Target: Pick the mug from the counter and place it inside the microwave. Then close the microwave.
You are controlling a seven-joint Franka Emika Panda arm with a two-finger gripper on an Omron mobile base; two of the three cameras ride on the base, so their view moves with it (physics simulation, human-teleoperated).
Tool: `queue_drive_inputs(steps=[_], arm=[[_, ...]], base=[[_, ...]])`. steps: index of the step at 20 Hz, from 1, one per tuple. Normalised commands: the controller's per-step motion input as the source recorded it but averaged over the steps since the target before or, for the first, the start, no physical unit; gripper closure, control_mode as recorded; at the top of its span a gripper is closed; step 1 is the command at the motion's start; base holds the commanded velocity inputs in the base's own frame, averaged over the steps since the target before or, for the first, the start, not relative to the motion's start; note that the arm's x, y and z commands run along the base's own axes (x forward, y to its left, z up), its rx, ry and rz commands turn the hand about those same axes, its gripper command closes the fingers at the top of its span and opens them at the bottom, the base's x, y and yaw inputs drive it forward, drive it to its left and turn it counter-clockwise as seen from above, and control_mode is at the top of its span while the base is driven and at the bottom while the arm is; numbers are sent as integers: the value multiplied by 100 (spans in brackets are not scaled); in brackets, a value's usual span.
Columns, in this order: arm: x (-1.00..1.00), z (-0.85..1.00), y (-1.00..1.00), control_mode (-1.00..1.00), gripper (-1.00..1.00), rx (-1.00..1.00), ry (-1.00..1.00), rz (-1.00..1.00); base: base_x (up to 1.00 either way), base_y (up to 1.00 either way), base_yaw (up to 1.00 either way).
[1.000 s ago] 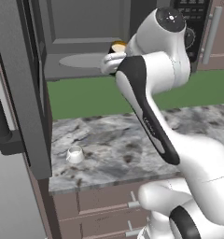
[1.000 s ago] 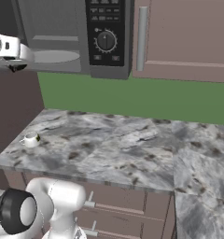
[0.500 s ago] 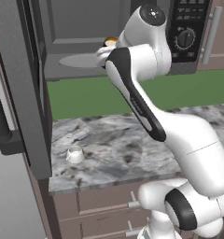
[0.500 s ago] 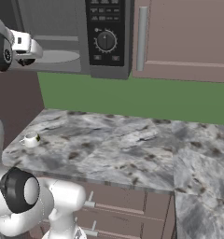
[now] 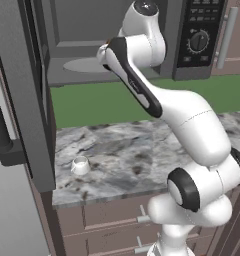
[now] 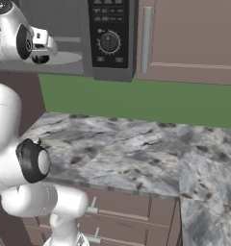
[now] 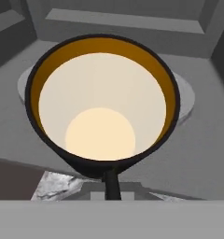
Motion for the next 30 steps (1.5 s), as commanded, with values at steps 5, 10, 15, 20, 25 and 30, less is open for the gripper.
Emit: queue_drive_inputs(steps=[5,10,15,20,25,30], arm=[[71,10,17,-100,100,-5,9,0],[48,2,7,-100,100,-3,4,0],[24,-6,1,-100,100,-1,0,0],[17,-8,3,-100,100,0,0,0],[1,0,20,-100,100,0,0,1],[0,0,20,-100,100,0,-3,2]], base=[[0,0,0],[0,0,0],[0,0,0],[0,0,0],[0,0,0],[0,0,0]])
